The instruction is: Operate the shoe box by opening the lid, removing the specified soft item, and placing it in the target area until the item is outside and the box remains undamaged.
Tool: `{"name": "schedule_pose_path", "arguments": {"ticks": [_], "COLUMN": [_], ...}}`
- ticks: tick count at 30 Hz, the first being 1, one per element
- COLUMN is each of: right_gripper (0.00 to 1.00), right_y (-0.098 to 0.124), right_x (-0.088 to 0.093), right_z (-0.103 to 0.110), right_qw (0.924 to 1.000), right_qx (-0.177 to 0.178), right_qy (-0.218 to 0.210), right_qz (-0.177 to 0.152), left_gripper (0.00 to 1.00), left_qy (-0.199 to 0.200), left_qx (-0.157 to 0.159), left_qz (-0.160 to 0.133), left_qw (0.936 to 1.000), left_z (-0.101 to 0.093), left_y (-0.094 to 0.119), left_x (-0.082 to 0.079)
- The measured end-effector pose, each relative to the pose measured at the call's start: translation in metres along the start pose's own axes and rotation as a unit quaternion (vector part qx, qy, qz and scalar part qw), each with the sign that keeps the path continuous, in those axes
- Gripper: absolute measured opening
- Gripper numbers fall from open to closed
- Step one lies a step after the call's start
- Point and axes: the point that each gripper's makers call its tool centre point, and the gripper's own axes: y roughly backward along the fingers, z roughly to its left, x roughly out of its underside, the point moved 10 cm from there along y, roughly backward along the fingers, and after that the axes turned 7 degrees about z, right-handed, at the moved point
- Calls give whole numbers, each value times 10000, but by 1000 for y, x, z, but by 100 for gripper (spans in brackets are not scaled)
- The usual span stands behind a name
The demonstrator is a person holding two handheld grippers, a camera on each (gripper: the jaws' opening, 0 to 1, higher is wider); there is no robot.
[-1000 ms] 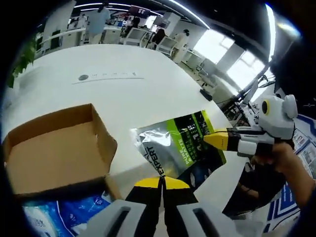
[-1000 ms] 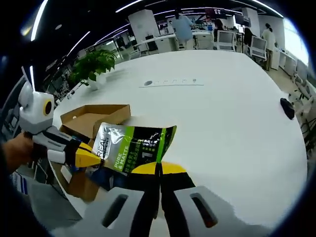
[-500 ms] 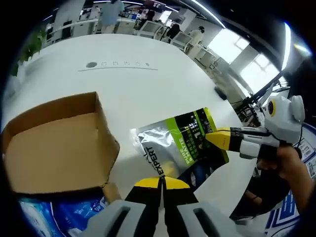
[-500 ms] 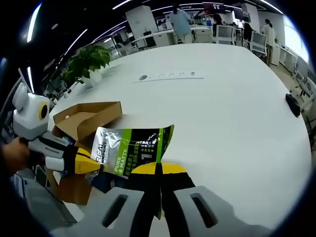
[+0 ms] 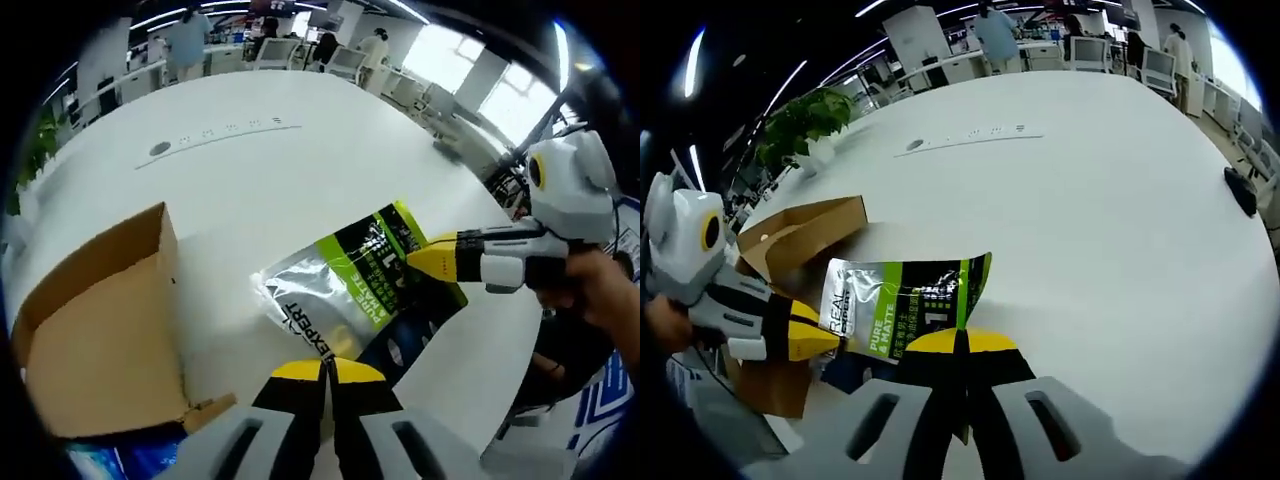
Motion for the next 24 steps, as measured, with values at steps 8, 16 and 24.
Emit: {"name": "schedule_pose_path", "arguments": {"ticks": [8,16,24], "right_gripper": [0,0,0], "right_y": [-12,-18,-25], "right_x": [7,11,14], "right_z": [-1,-4,-4], "right_qw": [9999,9999,9998], "right_qx": [-39,-41,27], "right_qy": [-19,-42,82], "right_qz": [100,124,178], "left_gripper": [2,4,6], "left_qy": [-1467,-2199,-2596], "left_qx": [-601,-883,-1065], "left_qz": [209,288,416], "left_qw": [9871,9711,9589], "left_z": [-3,-2,-3], "left_y": [-7,-11,-18], "left_x": [-2,-5,-3]}}
